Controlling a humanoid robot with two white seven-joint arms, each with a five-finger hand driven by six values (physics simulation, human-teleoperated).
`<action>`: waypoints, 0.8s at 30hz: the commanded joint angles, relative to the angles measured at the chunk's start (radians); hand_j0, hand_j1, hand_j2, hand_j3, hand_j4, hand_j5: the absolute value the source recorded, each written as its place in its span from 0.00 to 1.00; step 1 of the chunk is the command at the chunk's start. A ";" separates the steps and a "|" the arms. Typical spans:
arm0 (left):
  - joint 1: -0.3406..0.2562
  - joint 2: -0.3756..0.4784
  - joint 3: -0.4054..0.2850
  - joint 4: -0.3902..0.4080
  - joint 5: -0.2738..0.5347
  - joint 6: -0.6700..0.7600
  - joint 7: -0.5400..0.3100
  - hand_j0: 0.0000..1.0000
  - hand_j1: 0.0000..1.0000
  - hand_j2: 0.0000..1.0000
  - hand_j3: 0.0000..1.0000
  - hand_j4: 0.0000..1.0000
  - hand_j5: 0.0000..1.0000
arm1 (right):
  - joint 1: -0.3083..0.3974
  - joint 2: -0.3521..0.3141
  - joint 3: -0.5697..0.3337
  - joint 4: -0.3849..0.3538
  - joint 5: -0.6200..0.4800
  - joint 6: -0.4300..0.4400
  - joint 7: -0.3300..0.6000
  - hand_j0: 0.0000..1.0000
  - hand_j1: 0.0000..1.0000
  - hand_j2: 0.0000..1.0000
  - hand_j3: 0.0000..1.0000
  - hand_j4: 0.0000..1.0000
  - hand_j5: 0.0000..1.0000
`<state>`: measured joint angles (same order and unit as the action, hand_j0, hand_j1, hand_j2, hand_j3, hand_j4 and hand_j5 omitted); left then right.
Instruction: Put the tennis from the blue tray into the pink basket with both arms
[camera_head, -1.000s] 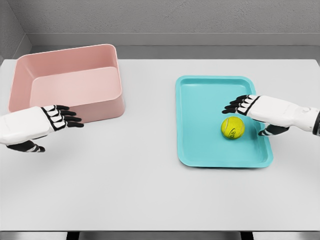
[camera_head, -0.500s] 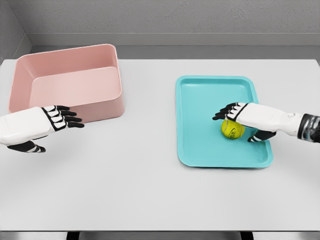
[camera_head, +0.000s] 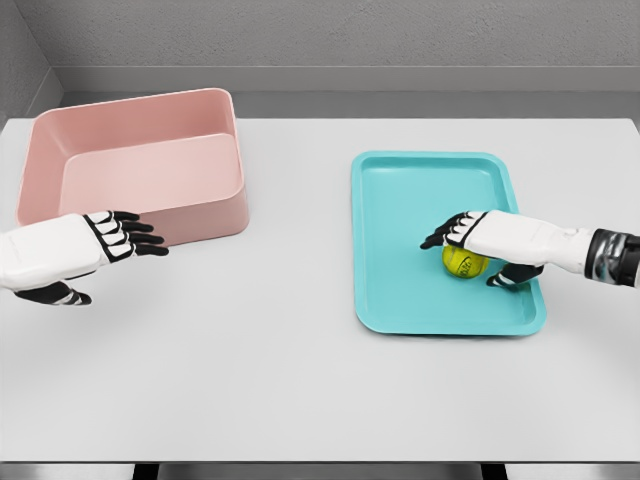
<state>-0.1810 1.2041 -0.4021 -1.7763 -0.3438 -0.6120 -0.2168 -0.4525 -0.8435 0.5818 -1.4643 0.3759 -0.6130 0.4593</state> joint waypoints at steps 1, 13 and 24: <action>0.000 0.002 0.000 0.000 0.006 0.001 0.000 1.00 1.00 1.00 1.00 1.00 1.00 | 0.000 0.001 0.000 -0.001 0.001 0.002 0.002 0.90 0.90 0.90 0.90 0.90 0.90; 0.000 0.000 0.000 0.000 0.005 0.001 0.000 1.00 1.00 1.00 1.00 1.00 1.00 | 0.000 0.011 0.000 -0.001 0.006 0.002 0.004 0.79 0.79 0.79 0.79 0.79 0.79; 0.000 0.000 0.000 0.000 0.005 0.001 0.000 1.00 1.00 1.00 1.00 1.00 1.00 | 0.000 0.012 0.000 0.002 0.038 0.002 0.018 0.58 0.58 0.58 0.58 0.58 0.58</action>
<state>-0.1810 1.2027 -0.4021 -1.7763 -0.3448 -0.6120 -0.2168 -0.4525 -0.8309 0.5815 -1.4621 0.4114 -0.6121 0.4691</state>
